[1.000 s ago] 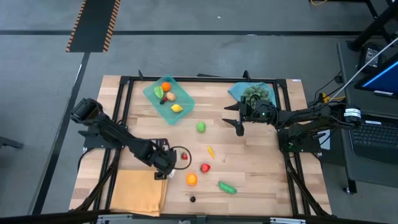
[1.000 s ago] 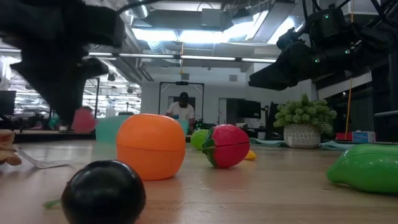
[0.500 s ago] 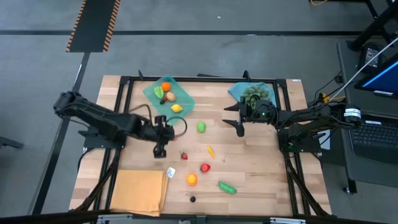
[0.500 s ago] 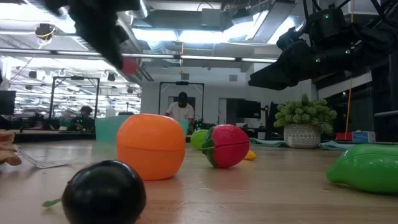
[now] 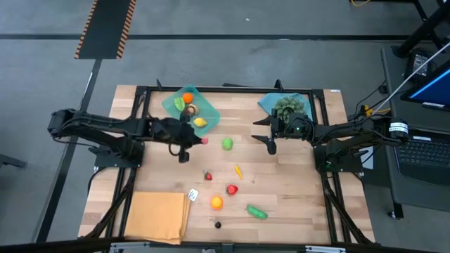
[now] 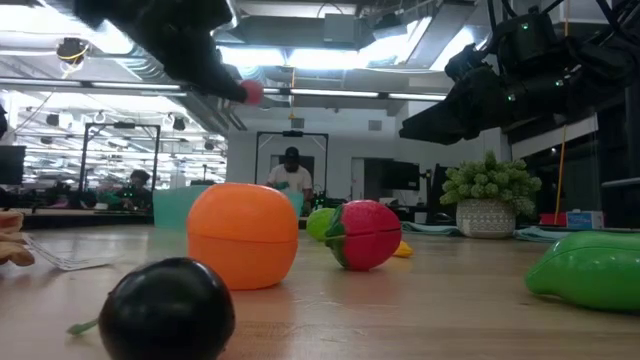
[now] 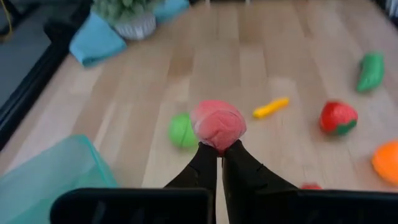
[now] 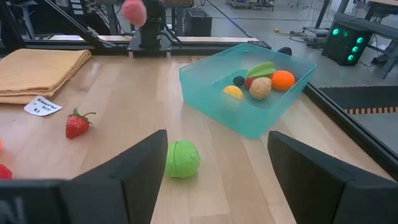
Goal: Pick and placing Produce into tupperware
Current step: Put the pink peach into the blue bin
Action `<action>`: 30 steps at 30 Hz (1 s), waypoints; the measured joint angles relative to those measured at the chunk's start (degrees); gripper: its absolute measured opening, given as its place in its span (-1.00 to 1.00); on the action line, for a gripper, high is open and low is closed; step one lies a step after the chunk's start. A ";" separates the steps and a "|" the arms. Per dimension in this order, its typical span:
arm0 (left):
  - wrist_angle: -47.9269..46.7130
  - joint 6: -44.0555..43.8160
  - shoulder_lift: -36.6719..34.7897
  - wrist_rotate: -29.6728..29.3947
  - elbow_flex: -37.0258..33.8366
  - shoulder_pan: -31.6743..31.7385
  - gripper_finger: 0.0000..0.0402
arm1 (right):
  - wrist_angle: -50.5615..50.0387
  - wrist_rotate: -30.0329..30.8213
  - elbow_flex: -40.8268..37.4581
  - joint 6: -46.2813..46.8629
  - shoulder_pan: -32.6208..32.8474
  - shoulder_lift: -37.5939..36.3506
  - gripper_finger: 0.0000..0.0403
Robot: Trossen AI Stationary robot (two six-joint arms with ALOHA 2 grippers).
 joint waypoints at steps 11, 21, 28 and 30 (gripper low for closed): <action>35.09 -0.94 -1.85 11.93 -18.95 7.04 -0.99 | 0.02 -0.04 0.00 -0.17 0.00 0.00 0.39; 53.84 -2.11 -1.28 14.28 -27.25 8.89 -0.99 | 0.07 -0.04 0.00 -0.17 0.00 -0.02 0.39; 54.29 -2.62 -1.24 6.46 -27.60 8.94 -0.99 | 0.09 -0.02 0.00 -0.17 -0.01 0.00 0.39; 54.32 -2.62 -1.24 1.46 -27.60 8.94 -0.99 | 0.10 -0.02 0.00 -0.15 0.00 0.00 0.39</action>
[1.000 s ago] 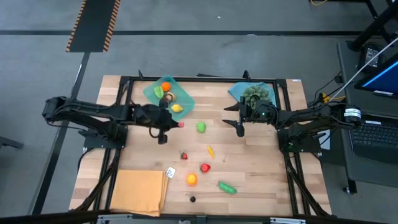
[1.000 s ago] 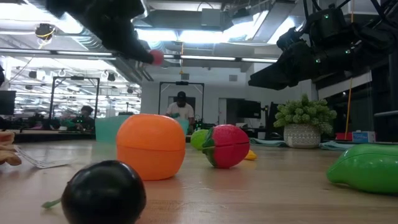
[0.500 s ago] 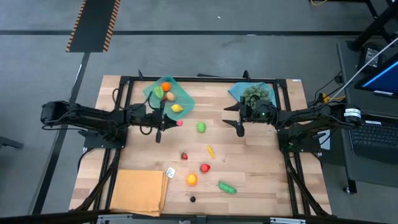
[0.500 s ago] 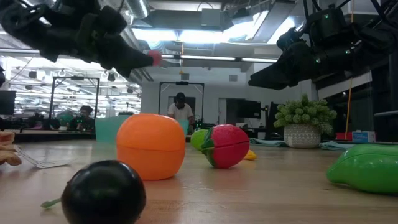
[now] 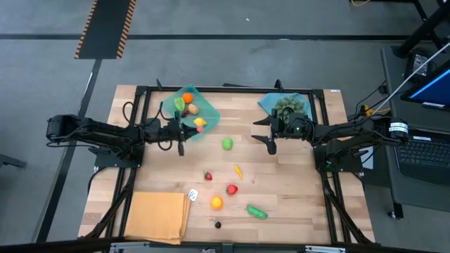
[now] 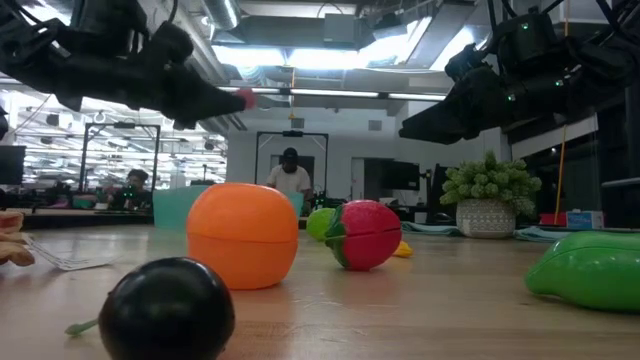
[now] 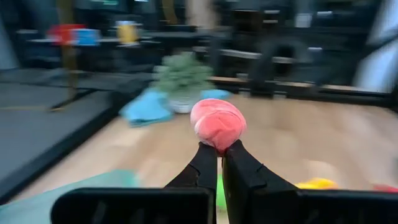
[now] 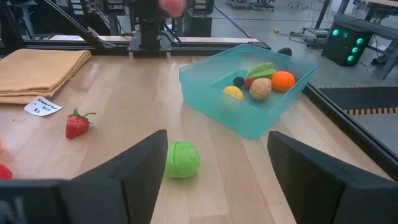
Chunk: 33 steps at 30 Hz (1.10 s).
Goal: Pick and placing Produce into tupperware
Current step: Put the pink peach into the blue bin
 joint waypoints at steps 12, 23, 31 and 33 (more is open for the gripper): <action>-0.06 -0.84 0.00 -19.55 0.00 0.00 -0.99 | 0.07 0.23 0.00 -0.18 0.00 0.00 0.39; -1.10 -2.11 0.00 -21.54 0.02 3.18 -0.99 | 0.20 0.28 0.00 0.21 -0.02 -0.02 0.39; -2.21 -3.66 0.00 -21.51 0.13 6.54 -0.99 | -0.06 0.26 0.00 0.08 -0.02 0.02 0.39; -3.57 -5.16 0.00 -21.52 0.84 7.24 -0.99 | -0.06 0.27 0.00 0.06 -0.01 0.02 0.39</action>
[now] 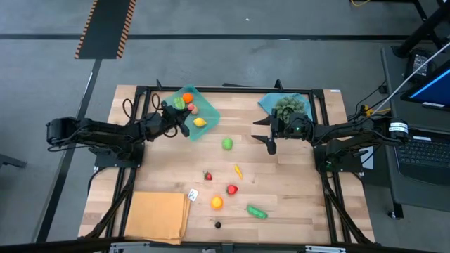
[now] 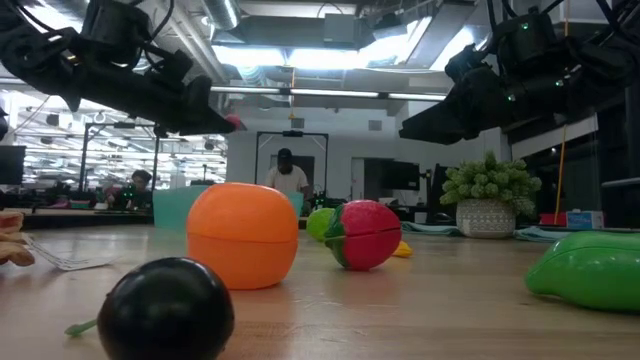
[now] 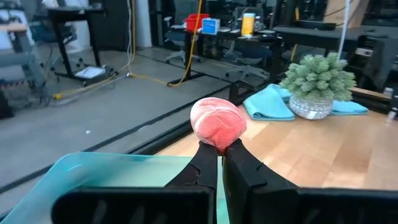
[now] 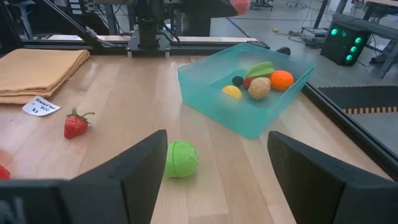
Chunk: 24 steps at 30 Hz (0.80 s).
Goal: Pick and placing Produce into tupperware
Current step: Put the pink peach into the blue bin
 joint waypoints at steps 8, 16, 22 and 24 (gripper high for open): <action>-26.60 -2.77 0.00 3.91 11.46 3.41 -0.99 | -0.01 -0.01 0.00 -0.07 0.00 0.02 0.39; -56.65 -3.10 0.00 8.55 25.36 7.59 -1.00 | -0.85 -0.03 0.00 0.06 0.00 0.04 0.39; -69.83 -5.33 0.41 12.96 32.71 10.70 -1.00 | -3.10 -0.03 0.00 -0.05 0.01 0.06 0.39; -72.62 -5.40 1.13 14.39 34.40 11.34 -1.00 | -2.97 -0.03 0.00 -0.22 0.01 0.05 0.39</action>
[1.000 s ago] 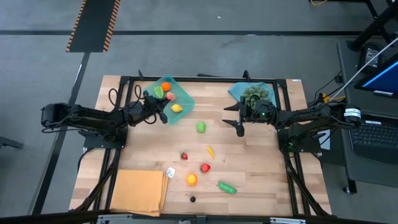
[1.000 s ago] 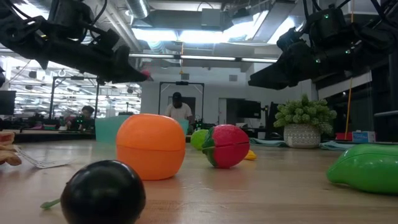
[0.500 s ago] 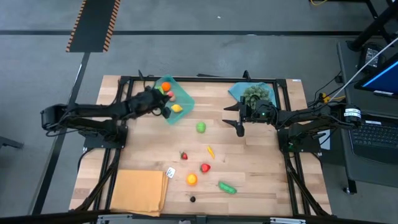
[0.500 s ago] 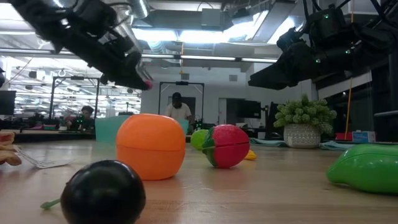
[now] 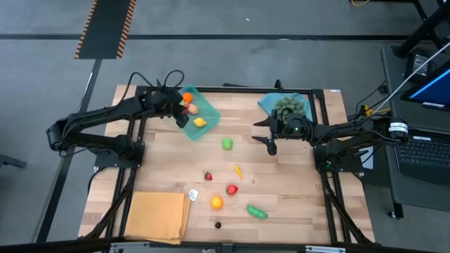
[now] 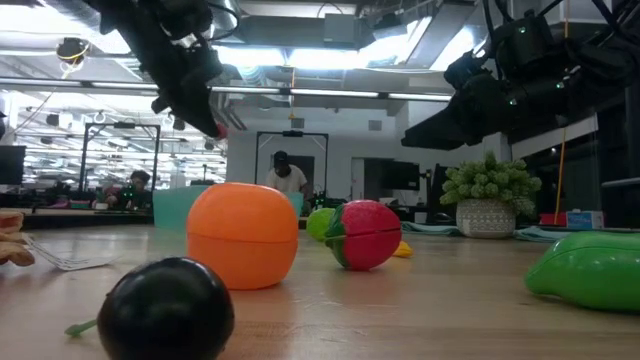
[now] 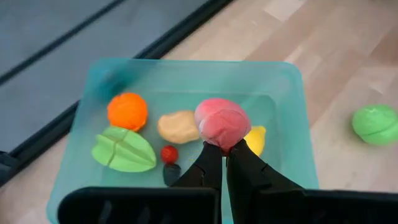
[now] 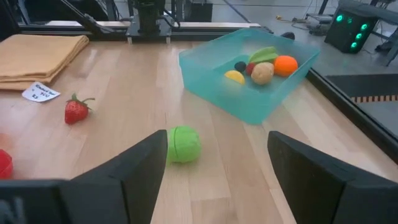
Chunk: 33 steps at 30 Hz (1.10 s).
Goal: Pick and placing Produce into tupperware
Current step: Put the pink peach into the blue bin
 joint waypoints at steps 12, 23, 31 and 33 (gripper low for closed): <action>-12.55 1.44 11.68 6.95 7.09 1.98 -1.00 | 0.58 -0.07 0.00 -2.05 -0.06 0.02 0.39; -13.18 3.87 21.85 10.78 9.87 1.90 -0.99 | 0.11 -0.04 0.00 -2.04 -0.06 0.02 0.39; -12.71 6.69 28.59 10.88 9.87 1.48 -0.99 | -0.07 -0.04 0.00 -2.03 -0.06 0.02 0.39; -12.73 7.19 29.63 11.02 9.87 1.39 -0.99 | -0.07 -0.03 0.00 -2.03 -0.06 0.02 0.39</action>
